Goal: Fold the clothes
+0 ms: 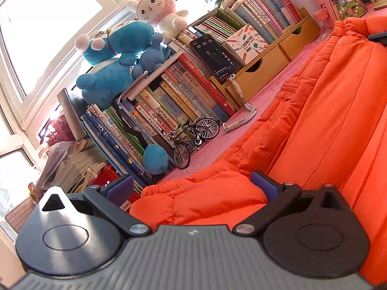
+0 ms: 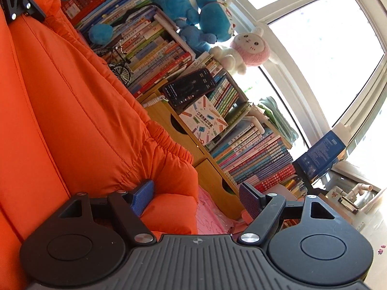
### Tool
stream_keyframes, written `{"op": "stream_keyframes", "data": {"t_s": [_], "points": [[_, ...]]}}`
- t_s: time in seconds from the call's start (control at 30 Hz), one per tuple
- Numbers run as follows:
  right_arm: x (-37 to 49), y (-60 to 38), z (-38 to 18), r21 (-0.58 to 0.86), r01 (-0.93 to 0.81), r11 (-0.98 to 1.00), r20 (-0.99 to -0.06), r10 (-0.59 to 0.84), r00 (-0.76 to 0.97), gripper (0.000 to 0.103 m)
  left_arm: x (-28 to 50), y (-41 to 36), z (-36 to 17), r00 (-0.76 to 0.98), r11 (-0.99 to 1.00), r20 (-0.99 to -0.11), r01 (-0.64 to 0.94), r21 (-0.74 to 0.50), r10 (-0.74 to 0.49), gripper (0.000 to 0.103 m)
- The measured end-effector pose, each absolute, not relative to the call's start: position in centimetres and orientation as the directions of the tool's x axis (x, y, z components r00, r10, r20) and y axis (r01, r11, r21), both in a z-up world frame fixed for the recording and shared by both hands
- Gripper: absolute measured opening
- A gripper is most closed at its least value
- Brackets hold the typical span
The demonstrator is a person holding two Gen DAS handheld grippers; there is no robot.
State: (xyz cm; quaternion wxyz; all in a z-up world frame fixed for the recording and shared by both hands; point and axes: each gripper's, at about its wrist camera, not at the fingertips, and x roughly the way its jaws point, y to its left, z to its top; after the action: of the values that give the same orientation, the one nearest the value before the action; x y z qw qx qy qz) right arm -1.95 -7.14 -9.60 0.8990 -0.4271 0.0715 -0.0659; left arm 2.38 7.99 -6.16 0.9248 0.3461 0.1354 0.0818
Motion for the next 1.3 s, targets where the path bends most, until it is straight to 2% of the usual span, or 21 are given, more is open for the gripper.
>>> {"op": "stream_keyframes", "data": {"t_s": [0.3, 0.5, 0.63, 0.8, 1.03, 1.23, 1.3], "points": [[-2.0, -7.1, -9.6, -0.779, 0.053, 0.624, -0.075, -0.176, 0.981, 0.076, 2.1, 10.6, -6.0, 0.941, 0.788, -0.221, -0.071, 0.611, 0.256, 0.103], [-1.9, -6.9, -9.7, -0.783, 0.056, 0.62, -0.07, -0.178, 0.982, 0.076, 2.7, 12.4, -5.6, 0.912, 0.831, -0.302, -0.072, 0.551, 0.279, 0.103], [-1.9, -7.0, -9.7, -0.783, 0.057, 0.619, -0.07, -0.178, 0.981, 0.076, 2.7, 12.6, -5.7, 0.908, 0.83, -0.307, -0.074, 0.552, 0.285, 0.103], [-1.9, -7.0, -9.7, -0.777, 0.05, 0.628, -0.079, -0.176, 0.981, 0.076, 3.5, 13.9, -5.1, 0.885, 0.882, -0.392, -0.043, 0.47, 0.252, 0.103], [-1.7, -7.3, -9.3, -0.756, 0.03, 0.654, -0.106, -0.168, 0.98, 0.076, 3.9, 14.9, -4.8, 0.865, 0.916, -0.448, -0.03, 0.399, 0.224, 0.103], [-1.7, -7.7, -8.7, -0.731, 0.026, 0.682, -0.116, -0.161, 0.98, 0.078, 3.8, 14.3, -5.0, 0.867, 0.903, -0.431, -0.045, 0.428, 0.248, 0.103], [-2.1, -7.6, -8.5, -0.732, 0.067, 0.678, -0.073, -0.176, 0.982, 0.086, 3.6, 13.9, -5.1, 0.871, 0.892, -0.416, -0.052, 0.45, 0.261, 0.103]]}}
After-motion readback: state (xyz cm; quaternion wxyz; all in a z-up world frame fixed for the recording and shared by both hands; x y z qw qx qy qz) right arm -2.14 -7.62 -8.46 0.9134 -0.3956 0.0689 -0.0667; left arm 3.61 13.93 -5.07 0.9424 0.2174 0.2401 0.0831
